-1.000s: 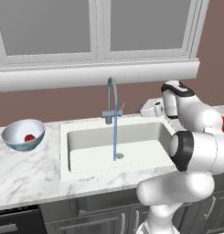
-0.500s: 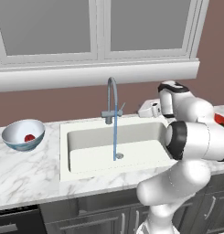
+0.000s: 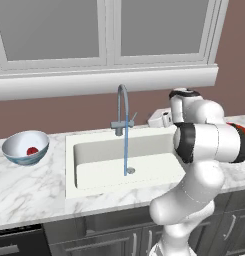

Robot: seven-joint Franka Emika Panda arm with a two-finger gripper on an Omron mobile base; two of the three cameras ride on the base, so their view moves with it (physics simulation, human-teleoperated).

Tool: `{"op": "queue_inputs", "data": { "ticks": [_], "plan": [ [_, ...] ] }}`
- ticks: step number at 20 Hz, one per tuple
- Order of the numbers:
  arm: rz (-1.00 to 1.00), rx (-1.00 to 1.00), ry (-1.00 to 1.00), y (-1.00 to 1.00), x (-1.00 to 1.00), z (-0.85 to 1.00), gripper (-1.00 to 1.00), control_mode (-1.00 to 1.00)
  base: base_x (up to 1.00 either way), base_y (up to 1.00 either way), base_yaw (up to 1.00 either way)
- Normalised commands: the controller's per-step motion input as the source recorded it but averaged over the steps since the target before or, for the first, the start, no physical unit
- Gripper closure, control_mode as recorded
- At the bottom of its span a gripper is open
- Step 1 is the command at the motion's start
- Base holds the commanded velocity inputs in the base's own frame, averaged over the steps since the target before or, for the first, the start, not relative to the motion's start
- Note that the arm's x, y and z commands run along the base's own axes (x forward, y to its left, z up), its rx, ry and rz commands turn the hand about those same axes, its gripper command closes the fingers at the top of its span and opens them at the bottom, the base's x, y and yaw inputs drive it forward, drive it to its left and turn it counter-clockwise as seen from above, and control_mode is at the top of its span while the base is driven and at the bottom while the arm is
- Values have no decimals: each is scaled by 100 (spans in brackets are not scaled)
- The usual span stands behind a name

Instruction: Pick the tomatos from the sink and place them in one bowl. Place the peach in the other bowl. Then turn off the sink faucet.

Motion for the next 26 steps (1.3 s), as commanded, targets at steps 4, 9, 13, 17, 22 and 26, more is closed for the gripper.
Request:
{"op": "queue_inputs", "data": {
  "ticks": [4, 9, 13, 17, 22, 26],
  "plan": [
    [0, 0, 0, 0, 30, -18, -100, -100, 0, 0, 0],
    [0, 0, 0, 0, 33, -17, -100, -100, 0, 0, 0],
    [0, 0, 0, 0, 35, -15, -100, -100, 0, 0, 0],
    [0, 0, 0, 0, 37, -17, -100, -100, 0, 0, 0],
    [1, 1, 0, -4, 35, -18, -100, -100, 0, 0, 0],
    [1, 1, 0, -3, 36, -19, -100, -100, 0, 0, 0]
  ]
}}
